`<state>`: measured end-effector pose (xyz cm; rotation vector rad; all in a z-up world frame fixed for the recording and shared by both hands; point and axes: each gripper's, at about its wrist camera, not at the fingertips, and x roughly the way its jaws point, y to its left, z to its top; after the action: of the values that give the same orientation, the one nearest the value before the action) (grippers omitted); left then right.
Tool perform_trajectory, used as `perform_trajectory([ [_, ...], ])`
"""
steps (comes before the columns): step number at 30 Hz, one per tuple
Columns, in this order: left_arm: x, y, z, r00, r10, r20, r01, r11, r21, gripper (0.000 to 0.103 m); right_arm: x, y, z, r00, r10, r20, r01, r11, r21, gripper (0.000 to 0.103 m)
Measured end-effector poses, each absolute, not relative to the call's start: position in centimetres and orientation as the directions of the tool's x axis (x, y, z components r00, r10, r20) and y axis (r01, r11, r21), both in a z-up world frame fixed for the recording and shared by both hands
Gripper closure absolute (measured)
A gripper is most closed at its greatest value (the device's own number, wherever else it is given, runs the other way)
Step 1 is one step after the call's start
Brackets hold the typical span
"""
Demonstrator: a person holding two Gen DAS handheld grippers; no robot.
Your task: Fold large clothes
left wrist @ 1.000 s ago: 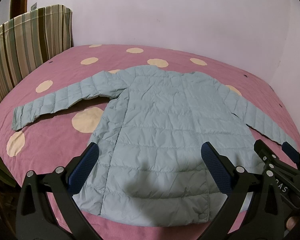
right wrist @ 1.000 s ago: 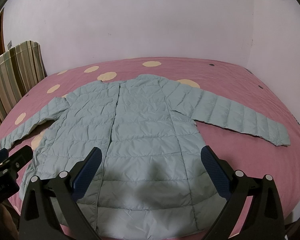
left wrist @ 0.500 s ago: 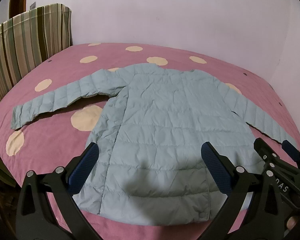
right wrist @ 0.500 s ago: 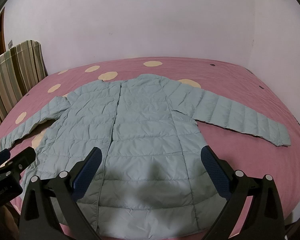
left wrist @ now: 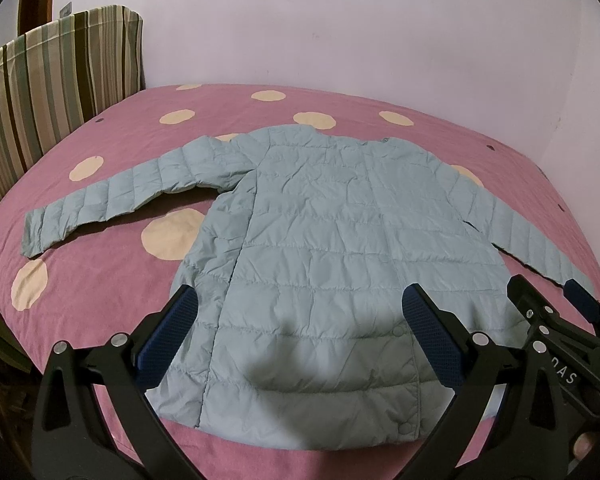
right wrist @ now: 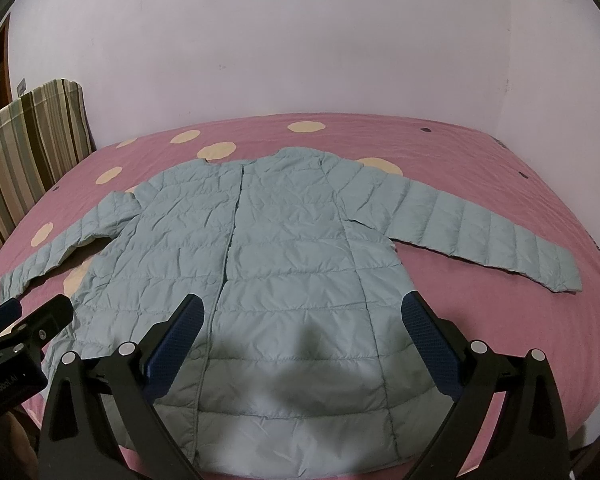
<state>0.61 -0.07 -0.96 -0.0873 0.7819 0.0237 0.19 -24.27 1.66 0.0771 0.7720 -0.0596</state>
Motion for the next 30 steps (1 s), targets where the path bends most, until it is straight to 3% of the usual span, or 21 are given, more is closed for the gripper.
perform_trajectory([
  [20,0.8,0.0,-1.7,0.697,-0.019,-0.717,-0.057,0.995,-0.082,0.002,0.2,-24.5,1.8,0.714,-0.019,-0.7,0.087,0.994,0.061,0.005],
  [25,2.2,1.5,-2.5,0.68,-0.007,-0.733,-0.099,0.99,-0.101,0.002,1.1,-27.9,0.9,0.693,0.042,-0.72,0.148,0.969,0.199,0.005],
  [30,4.4,4.4,-4.7,0.636,0.041,-0.77,-0.207,0.971,-0.12,0.002,1.8,-37.6,-1.7,0.684,0.01,-0.73,0.362,0.863,0.351,0.006],
])
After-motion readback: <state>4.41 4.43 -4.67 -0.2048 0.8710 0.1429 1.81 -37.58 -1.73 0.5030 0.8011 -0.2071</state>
